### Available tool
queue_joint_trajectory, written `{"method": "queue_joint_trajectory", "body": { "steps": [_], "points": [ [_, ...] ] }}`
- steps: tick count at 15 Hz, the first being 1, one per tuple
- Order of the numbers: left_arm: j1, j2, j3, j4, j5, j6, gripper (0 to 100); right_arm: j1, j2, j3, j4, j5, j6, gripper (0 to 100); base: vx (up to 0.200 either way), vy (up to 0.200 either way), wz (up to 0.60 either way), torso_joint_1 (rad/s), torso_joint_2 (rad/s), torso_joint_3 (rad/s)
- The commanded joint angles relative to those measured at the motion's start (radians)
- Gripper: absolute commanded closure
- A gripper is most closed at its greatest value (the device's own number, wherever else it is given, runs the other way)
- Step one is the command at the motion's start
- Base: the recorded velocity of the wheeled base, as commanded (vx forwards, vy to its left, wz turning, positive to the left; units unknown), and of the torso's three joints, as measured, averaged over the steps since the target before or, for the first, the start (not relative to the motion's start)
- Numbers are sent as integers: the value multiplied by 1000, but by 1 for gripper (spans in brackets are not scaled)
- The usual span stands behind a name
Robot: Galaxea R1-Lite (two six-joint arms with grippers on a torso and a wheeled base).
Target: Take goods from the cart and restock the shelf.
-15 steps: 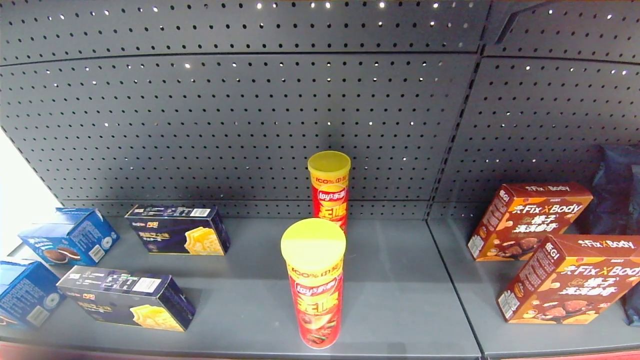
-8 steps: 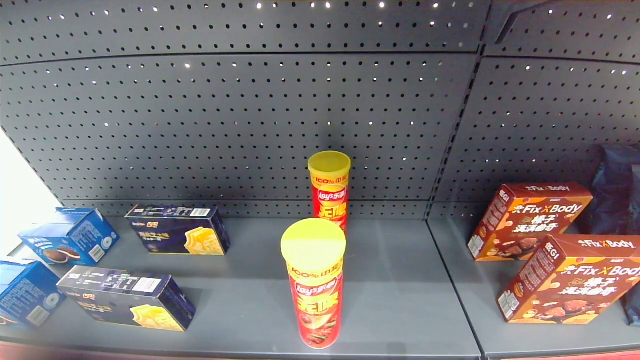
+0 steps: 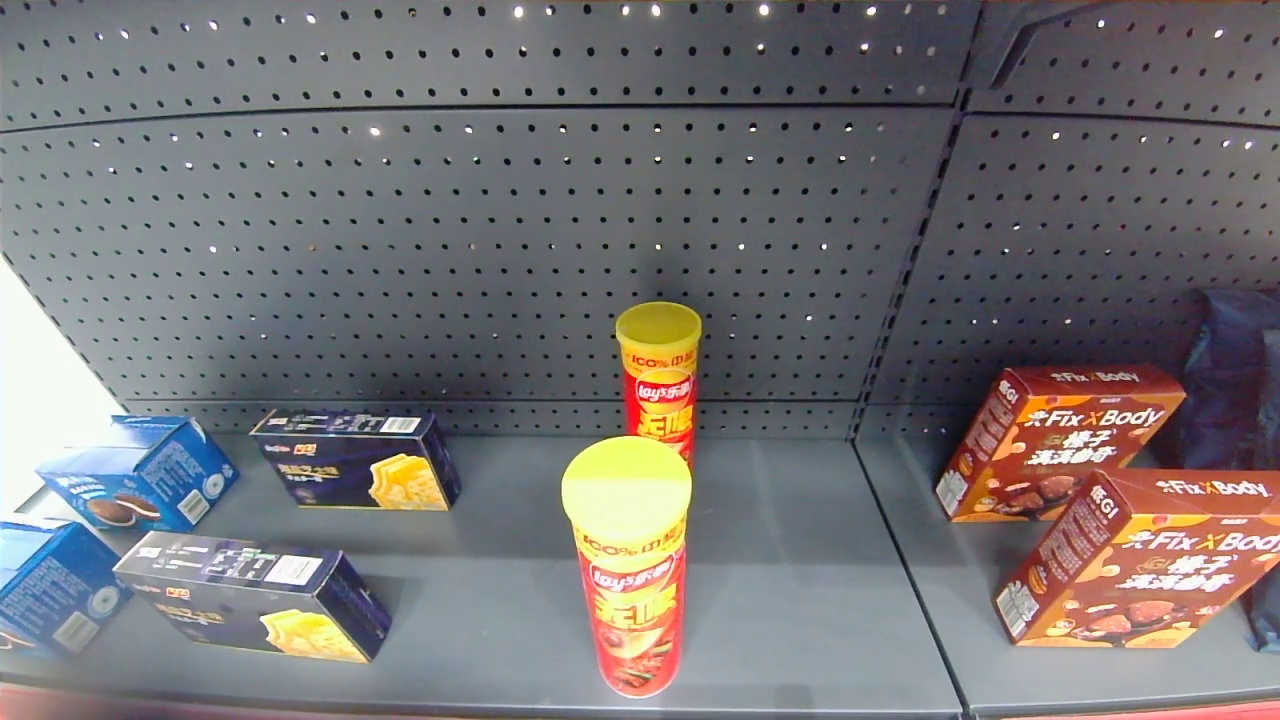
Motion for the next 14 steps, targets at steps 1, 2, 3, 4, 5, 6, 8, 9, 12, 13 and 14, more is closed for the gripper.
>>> {"method": "queue_joint_trajectory", "body": {
  "steps": [1,2,3,4,5,6,8,9,12,13,14],
  "points": [
    [0,0,-2,6,1,2,0,0,0,0,0,0,0,0,0,0,0,0,0,0],
    [-8,0,-2,6,6,-18,0,0,0,0,0,0,0,0,0,0,0,0,0,0],
    [-8,0,-2,0,12,-12,0,0,0,0,0,0,0,0,0,0,0,0,0,0],
    [-9,54,-137,-8,9,-5,0,0,0,0,0,0,0,0,0,0,0,0,0,0],
    [-68,204,-258,14,9,-6,0,0,0,0,0,0,0,0,0,0,0,0,0,0],
    [-144,339,-336,31,15,2,0,0,0,0,0,0,0,0,0,0,0,0,0,0],
    [-147,558,-500,9,10,37,0,0,0,0,0,0,0,0,0,0,0,0,0,0],
    [-152,673,-586,8,13,40,0,0,0,0,0,0,0,0,0,0,0,0,0,0],
    [-150,948,-806,-3,13,2,0,0,0,0,0,0,0,0,0,0,0,0,0,0],
    [-153,1032,-839,-26,12,-94,0,0,0,0,0,0,0,0,0,0,0,0,0,0],
    [-155,1060,-844,-45,12,-127,0,0,0,0,0,0,0,0,0,0,0,0,0,0]
  ]
}}
